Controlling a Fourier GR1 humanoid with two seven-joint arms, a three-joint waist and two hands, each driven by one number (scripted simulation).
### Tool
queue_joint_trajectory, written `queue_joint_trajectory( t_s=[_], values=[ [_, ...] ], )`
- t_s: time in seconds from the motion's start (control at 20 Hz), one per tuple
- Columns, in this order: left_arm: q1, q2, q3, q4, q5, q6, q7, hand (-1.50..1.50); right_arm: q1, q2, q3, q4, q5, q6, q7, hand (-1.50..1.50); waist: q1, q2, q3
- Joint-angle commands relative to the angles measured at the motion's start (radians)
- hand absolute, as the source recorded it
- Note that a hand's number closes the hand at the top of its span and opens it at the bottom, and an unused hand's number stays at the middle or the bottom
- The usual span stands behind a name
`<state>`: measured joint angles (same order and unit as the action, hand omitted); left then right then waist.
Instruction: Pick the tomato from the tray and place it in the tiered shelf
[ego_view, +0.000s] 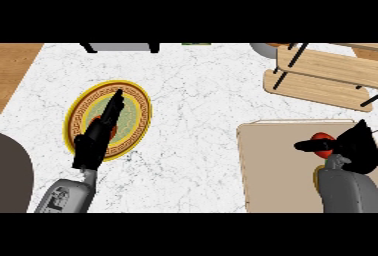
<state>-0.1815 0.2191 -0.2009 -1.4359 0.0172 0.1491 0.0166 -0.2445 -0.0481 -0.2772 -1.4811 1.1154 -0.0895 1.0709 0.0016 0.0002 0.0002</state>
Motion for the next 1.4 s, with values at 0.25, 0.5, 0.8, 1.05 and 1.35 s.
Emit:
queue_joint_trajectory(
  t_s=[0.25, 0.5, 0.8, 1.05, 1.35],
  values=[
    [0.006, -0.01, 0.069, 0.008, -0.021, -0.056, -0.012, 0.0, 0.007, 0.008, -0.026, 0.107, -0.035, -0.094, -0.011, -1.5, -0.001, 0.0, 0.0],
    [0.053, -0.036, 0.043, -0.067, -0.07, -0.05, 0.027, 0.0, 0.053, 0.016, 0.006, 0.096, -0.044, -0.046, -0.027, 1.5, -0.001, -0.001, 0.0],
    [0.017, -0.063, 0.066, -0.021, -0.073, -0.077, 0.033, 0.0, -0.056, -0.054, 0.044, 0.125, 0.013, 0.043, 0.023, 1.5, 0.001, 0.0, 0.0],
    [-0.019, -0.076, 0.111, 0.026, -0.08, -0.102, 0.012, 0.0, 0.046, -0.025, 0.068, 0.02, 0.014, -0.022, -0.004, 1.5, -0.004, -0.001, 0.0],
    [-0.015, -0.093, 0.076, 0.003, -0.094, -0.093, 0.014, 0.0, -0.04, 0.046, 0.38, 0.06, -0.029, 0.064, -0.159, 1.5, 0.035, 0.002, 0.0]
  ],
)
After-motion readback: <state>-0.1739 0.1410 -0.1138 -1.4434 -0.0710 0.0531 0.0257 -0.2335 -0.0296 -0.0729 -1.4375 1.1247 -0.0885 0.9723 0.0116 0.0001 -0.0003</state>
